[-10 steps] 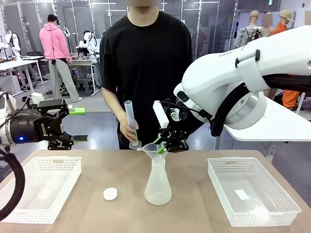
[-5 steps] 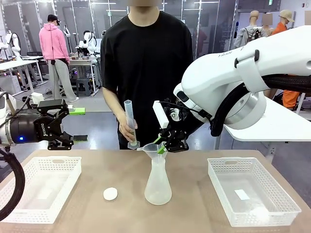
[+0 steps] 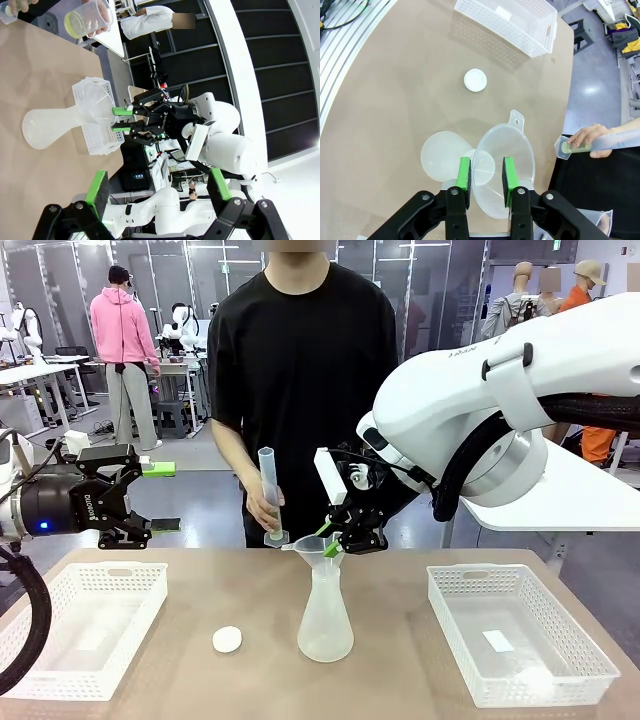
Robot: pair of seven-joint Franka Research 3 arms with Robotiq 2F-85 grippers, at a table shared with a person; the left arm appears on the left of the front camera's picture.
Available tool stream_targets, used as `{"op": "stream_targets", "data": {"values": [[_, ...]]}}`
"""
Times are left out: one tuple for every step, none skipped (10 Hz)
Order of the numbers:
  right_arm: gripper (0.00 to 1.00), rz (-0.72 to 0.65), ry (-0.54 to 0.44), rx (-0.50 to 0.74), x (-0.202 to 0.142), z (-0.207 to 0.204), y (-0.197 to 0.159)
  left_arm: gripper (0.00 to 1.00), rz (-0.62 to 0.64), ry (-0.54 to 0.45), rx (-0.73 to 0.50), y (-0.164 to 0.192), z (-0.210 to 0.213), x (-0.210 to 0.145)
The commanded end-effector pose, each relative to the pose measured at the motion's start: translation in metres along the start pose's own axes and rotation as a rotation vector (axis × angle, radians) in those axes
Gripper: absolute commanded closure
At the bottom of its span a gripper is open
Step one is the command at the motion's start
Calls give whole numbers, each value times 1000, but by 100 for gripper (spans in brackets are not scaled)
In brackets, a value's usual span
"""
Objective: Prepare the solutions needed for the experiment.
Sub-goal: Once the solution is in the Big flask , pick up the Plastic Funnel and place it back into the right Organizing basket.
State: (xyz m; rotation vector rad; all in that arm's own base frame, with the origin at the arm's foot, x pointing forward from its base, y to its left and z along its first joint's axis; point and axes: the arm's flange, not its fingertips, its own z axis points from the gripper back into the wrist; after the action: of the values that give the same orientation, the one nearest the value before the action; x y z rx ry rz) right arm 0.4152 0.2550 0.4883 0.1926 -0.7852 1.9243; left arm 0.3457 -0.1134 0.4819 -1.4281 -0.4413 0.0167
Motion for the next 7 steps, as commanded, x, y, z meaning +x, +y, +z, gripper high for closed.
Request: {"op": "stream_targets", "data": {"values": [[66,-3,-5,-1,-1,0,0,0,9,-13,-25,-1,-2,-3],[66,-3,-5,-1,-1,0,0,0,9,-13,-25,-1,-2,-3],[66,-3,-5,-1,-1,0,0,0,9,-13,-25,-1,-2,-3],[66,-3,-5,-1,-1,0,0,0,9,-13,-25,-1,-2,-3],[66,0,0,0,0,0,0,0,9,-13,-25,-1,-2,-3],[66,9,-50,-33,3,10,4,0,9,-13,-25,-1,-2,-3],[66,4,-63,-70,5,24,8,0,9,-13,-25,-1,-2,-3]]}}
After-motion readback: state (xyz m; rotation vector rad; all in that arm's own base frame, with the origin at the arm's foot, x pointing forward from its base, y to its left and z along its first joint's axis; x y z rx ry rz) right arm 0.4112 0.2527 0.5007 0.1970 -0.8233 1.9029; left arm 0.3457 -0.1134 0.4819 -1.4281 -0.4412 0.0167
